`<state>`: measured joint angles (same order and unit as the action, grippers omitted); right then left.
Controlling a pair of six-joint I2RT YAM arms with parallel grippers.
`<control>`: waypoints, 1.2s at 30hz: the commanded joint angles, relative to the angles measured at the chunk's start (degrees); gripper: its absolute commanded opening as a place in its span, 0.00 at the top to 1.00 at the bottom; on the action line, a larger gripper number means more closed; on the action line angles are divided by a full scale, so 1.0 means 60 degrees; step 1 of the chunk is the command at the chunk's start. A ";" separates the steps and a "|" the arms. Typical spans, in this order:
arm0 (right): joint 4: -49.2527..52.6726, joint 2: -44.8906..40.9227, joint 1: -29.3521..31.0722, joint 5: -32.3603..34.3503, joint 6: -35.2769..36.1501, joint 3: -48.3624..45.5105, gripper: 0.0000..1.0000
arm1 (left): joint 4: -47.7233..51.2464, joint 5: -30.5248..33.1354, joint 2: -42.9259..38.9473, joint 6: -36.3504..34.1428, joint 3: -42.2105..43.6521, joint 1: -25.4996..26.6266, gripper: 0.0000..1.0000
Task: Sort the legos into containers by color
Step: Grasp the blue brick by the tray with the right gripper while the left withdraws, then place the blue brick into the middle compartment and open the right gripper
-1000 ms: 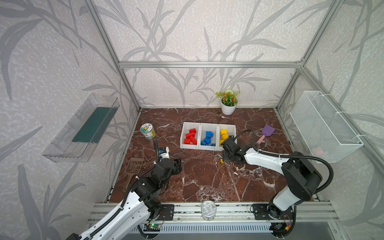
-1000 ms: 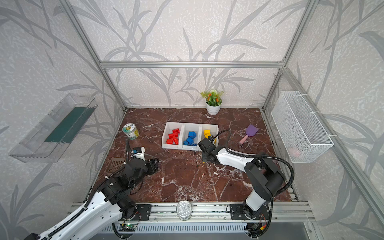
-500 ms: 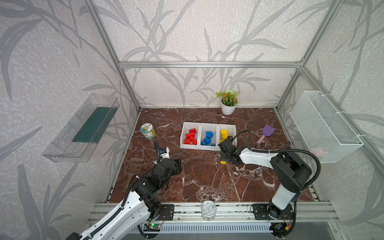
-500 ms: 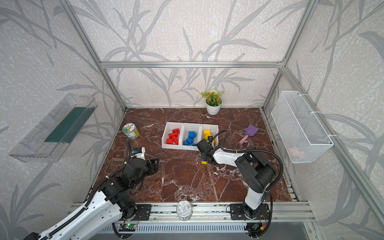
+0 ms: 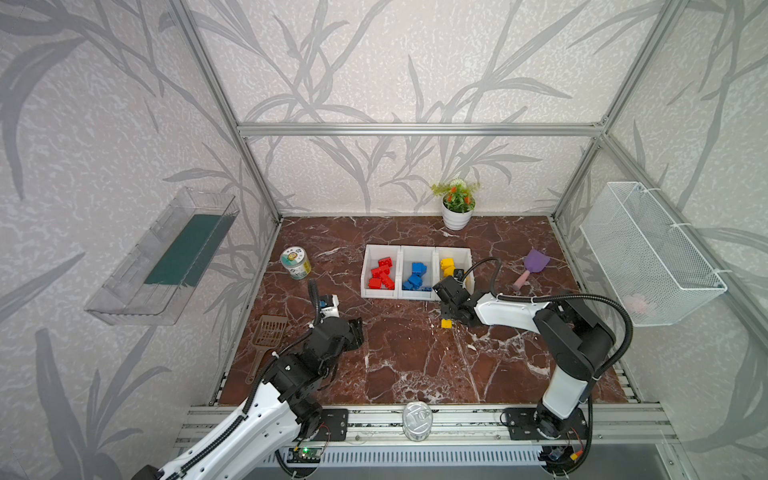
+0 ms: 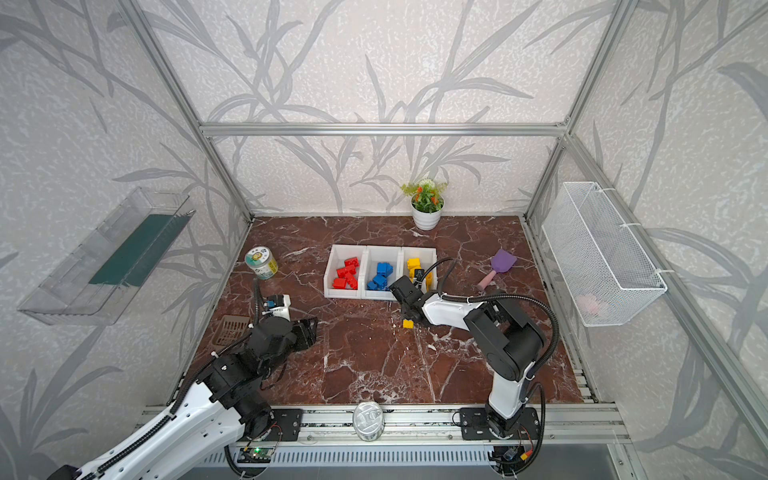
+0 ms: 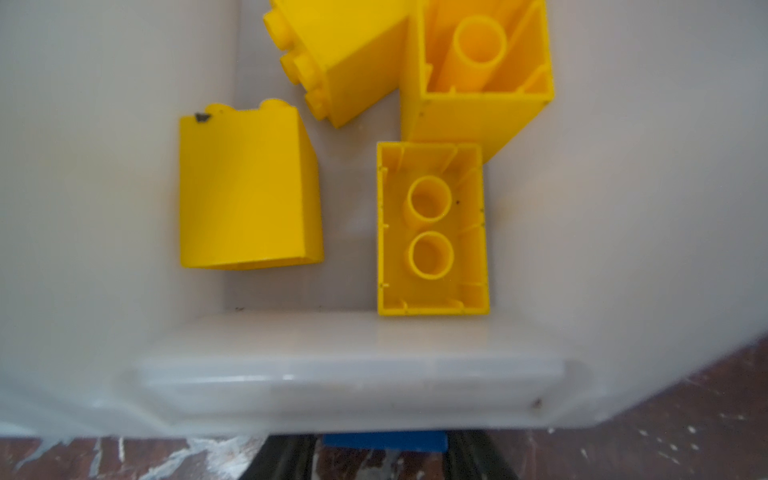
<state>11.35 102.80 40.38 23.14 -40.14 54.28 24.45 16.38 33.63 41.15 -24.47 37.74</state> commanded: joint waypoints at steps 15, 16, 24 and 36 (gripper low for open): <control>0.1722 -0.1684 0.0697 0.0012 -0.0556 -0.1490 0.63 | 0.0077 0.0171 -0.0056 0.0190 0.0210 -0.0028 0.35; 0.1814 -0.1959 0.0696 0.0000 -0.0549 -0.1558 0.63 | 0.0074 0.0184 -0.0062 0.0188 0.0203 -0.0021 0.36; 0.2604 -0.3391 0.0843 -0.0391 0.0376 -0.0265 0.63 | 0.0061 0.0231 -0.0184 0.0235 0.0319 -0.0034 0.35; 0.2769 0.0410 0.0772 -0.1205 0.2345 0.4606 0.62 | 0.0268 0.0069 -0.0524 0.0393 0.0414 -0.0033 0.35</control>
<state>24.34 99.33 45.10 17.54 -29.61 76.03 24.77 16.36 31.42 41.82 -23.05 37.74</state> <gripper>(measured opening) 0.442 0.647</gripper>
